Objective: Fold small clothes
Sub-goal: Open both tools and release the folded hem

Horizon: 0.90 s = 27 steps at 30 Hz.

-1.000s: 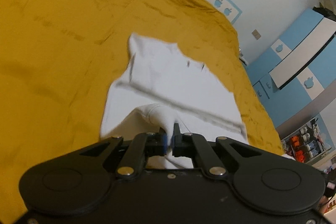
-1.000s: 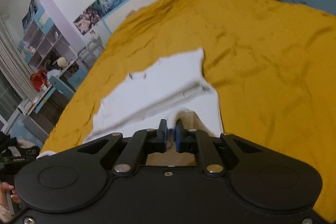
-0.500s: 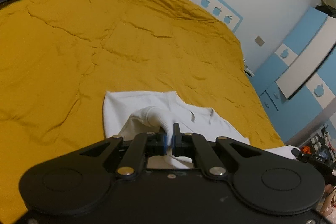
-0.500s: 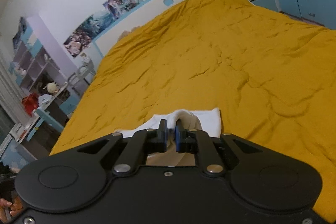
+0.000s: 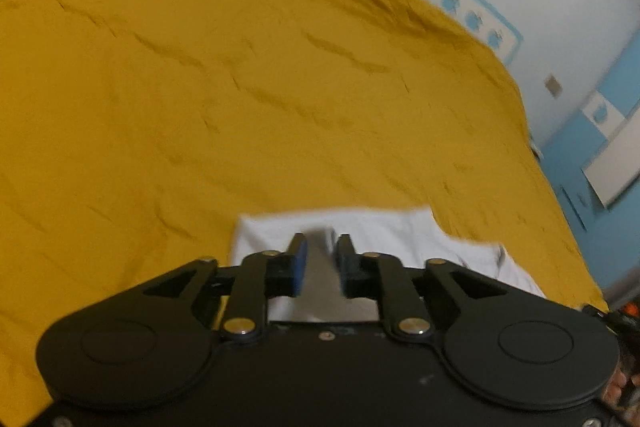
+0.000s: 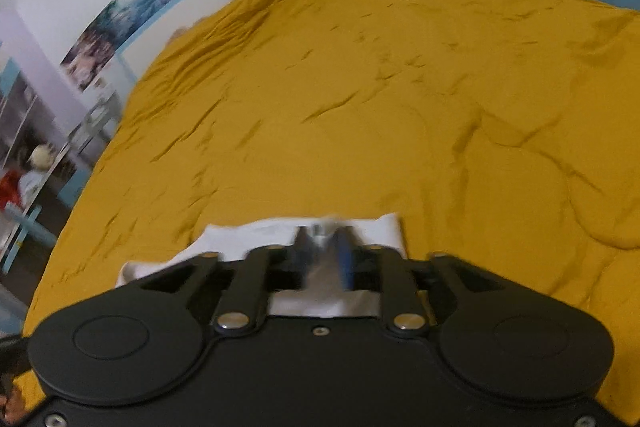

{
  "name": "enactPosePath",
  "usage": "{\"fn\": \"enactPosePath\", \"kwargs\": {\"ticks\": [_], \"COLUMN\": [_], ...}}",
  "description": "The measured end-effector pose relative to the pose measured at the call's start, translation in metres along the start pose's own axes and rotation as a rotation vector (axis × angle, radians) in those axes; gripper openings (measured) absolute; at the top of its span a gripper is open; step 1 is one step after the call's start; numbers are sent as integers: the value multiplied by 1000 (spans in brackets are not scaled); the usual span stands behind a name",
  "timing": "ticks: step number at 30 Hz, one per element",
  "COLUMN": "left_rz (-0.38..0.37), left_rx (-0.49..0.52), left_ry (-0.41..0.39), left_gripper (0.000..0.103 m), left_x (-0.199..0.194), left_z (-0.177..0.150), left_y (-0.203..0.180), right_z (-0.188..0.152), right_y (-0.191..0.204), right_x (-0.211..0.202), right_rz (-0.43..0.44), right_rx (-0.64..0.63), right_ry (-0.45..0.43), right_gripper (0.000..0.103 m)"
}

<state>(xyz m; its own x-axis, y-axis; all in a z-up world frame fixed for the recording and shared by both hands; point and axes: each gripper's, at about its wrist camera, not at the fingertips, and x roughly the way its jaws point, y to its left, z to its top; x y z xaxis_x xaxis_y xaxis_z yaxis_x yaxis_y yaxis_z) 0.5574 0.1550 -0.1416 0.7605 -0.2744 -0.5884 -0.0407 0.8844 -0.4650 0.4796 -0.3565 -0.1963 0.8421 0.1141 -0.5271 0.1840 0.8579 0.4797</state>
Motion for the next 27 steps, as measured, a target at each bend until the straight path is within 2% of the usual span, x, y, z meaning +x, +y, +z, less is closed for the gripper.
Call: {"fn": "enactPosePath", "kwargs": {"ticks": [1, 3, 7, 11, 18, 22, 25, 27], "left_rz": [-9, 2, 54, 62, 136, 136, 140, 134], "left_rx": [11, 63, 190, 283, 428, 457, 449, 428], "left_ry": [-9, -11, -11, 16, 71, 91, 95, 95], "left_gripper": [22, 26, 46, 48, 52, 51, 40, 29], "left_x": [-7, -18, -26, -13, 44, 67, 74, 81], "left_z": [2, 3, -2, -10, -22, -27, -28, -27], "left_y": [1, -2, -9, -14, -34, -39, -38, -34], "right_z": [0, 1, 2, 5, 7, 2, -1, -3], "right_y": [1, 7, 18, 18, 12, 12, 15, 17], "right_x": [-7, -20, -39, -37, -1, 16, 26, 33], "right_rz": [-16, -16, 14, 25, 30, 27, 24, 12], "right_rx": [-14, -78, -223, -325, -373, -388, -403, -420], "right_ry": [-38, -68, -39, -11, 37, 55, 63, 71], "right_gripper": [48, 49, 50, 55, 55, 55, 55, 55]}}
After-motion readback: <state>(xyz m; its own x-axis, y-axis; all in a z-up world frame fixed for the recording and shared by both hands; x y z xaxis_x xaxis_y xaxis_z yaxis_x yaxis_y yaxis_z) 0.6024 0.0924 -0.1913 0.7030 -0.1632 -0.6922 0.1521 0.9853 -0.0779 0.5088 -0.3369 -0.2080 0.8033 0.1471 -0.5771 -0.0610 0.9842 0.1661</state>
